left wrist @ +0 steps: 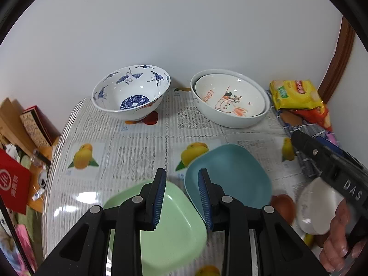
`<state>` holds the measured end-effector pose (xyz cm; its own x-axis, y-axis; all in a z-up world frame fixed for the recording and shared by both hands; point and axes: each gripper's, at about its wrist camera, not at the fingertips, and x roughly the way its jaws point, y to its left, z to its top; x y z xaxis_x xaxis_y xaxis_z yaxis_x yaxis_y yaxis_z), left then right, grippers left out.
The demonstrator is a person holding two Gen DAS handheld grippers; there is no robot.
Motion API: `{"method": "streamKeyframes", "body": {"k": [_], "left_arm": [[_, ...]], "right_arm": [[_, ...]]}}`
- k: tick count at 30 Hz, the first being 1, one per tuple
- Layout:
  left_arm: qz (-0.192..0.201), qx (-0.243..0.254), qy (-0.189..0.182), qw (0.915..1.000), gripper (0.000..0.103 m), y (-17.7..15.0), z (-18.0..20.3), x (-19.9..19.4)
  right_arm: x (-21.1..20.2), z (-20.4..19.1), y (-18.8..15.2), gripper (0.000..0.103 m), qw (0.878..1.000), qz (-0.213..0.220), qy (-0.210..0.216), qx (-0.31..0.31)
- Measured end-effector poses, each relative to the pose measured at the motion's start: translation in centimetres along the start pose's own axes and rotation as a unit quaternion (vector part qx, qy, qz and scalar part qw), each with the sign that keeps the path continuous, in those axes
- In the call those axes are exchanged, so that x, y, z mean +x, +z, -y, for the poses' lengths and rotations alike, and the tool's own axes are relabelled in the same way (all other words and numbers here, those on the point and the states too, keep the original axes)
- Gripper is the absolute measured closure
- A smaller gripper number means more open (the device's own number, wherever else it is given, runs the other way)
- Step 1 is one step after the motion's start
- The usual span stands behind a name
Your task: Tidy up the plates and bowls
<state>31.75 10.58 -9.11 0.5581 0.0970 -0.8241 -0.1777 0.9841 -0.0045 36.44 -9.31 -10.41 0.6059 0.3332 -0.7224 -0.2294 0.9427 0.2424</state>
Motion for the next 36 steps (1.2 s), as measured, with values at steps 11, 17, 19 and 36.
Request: {"method": "streamKeyframes", "body": {"k": [11,17,19,36], "left_arm": [[-0.028,0.026,-0.019,0.9991,0.064,0.1,1.6,7.1],[-0.041,0.029,-0.020,0.9985,0.064,-0.3,1.5,8.6],[-0.044,0.023,-0.019,0.9986,0.064,-0.4,1.3,9.0],[-0.056,0.019,-0.038,0.9975,0.064,-0.5,1.1,10.4]], "right_arm": [[6.2,0.9,-3.8,0.043,0.998,-0.060,-0.022,0.006],[6.7,0.6,-4.9,0.044,0.997,-0.073,-0.033,-0.004],[6.9,0.4,-5.1,0.044,0.997,-0.073,-0.035,-0.007],[9.4,0.6,-6.3,0.062,0.992,-0.103,-0.069,-0.006]]}}
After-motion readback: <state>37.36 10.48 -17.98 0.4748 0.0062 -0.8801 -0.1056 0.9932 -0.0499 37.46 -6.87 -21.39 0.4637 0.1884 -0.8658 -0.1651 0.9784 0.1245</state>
